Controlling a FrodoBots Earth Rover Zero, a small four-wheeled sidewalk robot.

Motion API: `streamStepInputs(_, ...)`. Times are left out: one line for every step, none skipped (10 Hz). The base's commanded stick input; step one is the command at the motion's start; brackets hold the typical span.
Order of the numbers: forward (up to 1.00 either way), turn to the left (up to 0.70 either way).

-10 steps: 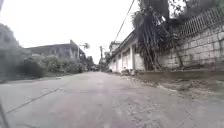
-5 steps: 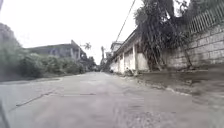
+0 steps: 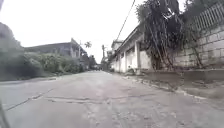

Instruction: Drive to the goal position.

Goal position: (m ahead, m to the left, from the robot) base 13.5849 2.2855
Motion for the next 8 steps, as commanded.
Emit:
streamStepInputs(0.85,0.00)
streamStepInputs(0.85,0.00)
streamStepInputs(0.85,0.00)
streamStepInputs(0.85,0.00)
streamStepInputs(0.85,0.00)
streamStepInputs(0.85,0.00)
streamStepInputs(0.85,0.00)
streamStepInputs(0.85,0.00)
